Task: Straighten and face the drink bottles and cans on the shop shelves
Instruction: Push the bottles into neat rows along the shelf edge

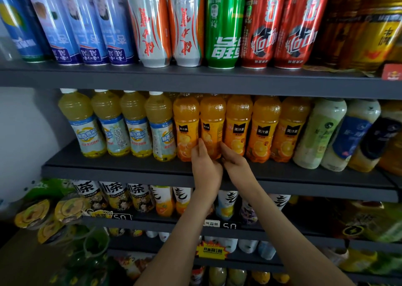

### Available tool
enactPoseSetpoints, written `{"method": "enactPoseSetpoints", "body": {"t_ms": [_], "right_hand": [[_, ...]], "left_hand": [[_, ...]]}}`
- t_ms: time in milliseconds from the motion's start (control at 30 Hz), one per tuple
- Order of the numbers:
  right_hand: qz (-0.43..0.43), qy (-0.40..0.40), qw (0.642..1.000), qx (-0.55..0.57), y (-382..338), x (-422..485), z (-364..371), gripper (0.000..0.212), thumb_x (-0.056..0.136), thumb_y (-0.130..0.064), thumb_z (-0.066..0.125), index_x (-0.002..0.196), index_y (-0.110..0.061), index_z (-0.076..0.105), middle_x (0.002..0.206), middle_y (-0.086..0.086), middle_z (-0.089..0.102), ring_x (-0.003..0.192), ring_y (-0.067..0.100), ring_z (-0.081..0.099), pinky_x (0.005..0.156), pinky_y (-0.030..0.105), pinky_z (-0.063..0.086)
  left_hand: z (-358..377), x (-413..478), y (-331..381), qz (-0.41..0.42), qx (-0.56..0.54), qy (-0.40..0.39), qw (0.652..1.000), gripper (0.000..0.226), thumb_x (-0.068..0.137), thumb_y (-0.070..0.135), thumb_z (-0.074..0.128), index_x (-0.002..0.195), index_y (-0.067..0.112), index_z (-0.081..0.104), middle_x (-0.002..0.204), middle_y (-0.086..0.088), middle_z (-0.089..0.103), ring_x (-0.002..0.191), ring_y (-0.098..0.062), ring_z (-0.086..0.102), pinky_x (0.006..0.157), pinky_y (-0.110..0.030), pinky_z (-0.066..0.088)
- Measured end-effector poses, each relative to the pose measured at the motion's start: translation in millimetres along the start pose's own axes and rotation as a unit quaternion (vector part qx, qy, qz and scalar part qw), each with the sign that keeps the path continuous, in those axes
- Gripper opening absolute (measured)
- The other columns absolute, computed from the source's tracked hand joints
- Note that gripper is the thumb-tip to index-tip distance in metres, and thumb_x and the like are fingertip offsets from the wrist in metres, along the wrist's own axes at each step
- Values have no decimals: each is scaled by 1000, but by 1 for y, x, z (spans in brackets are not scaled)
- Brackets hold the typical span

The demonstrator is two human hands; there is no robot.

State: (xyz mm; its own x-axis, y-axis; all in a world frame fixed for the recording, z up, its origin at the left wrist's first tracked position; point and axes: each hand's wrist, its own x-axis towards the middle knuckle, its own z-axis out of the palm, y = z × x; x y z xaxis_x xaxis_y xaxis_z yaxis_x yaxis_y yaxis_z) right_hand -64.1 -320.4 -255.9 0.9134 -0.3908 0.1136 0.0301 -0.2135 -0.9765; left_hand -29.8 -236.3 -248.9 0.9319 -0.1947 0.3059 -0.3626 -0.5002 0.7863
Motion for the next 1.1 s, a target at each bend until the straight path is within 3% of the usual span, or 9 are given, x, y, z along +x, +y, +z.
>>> {"method": "enactPoseSetpoints", "body": {"t_ms": [200,367,500,833,1000,1100], "right_hand": [[12,3,1000,-8,3,4,0,54,93,0,45,143,-19,41,144,-2,46,133,15,41,114,37,31],[26,-10,999,28,-4,1,-3,52,94,2,43,143,-16,41,142,-1,46,131,15,42,113,37,32],[23,-15,999,38,-10,0,-6,52,94,4,44,142,-15,41,138,-3,47,125,10,42,109,28,32],[-8,-35,999,-14,-15,-2,-5,48,94,1,44,138,-19,48,133,-9,51,128,12,45,111,30,33],[-18,-20,998,-54,-6,-3,-6,47,96,0,42,140,-18,46,142,-1,46,132,15,39,111,27,30],[-10,-15,998,-58,-3,-2,-6,49,96,1,41,139,-20,46,144,1,44,132,15,39,109,24,30]], "left_hand": [[0,7,11,-69,-39,-44,996,75,89,6,55,151,9,13,143,-15,20,135,-29,26,115,-32,22],[3,9,17,-107,-71,-27,991,70,88,6,55,149,11,20,145,-14,19,136,-29,25,116,-36,23],[2,7,17,-102,-108,-21,989,64,90,4,50,148,11,24,144,-13,22,137,-28,24,115,-33,20],[1,-5,15,-105,-112,-40,987,69,93,5,48,151,17,14,150,-12,19,139,-28,23,115,-38,24],[2,-4,15,-87,-104,-34,990,65,89,7,53,148,14,25,145,-13,34,134,-29,35,111,-42,33],[1,-3,17,-83,-79,-47,992,64,88,3,51,147,10,28,144,-14,35,134,-29,35,111,-37,32]]}}
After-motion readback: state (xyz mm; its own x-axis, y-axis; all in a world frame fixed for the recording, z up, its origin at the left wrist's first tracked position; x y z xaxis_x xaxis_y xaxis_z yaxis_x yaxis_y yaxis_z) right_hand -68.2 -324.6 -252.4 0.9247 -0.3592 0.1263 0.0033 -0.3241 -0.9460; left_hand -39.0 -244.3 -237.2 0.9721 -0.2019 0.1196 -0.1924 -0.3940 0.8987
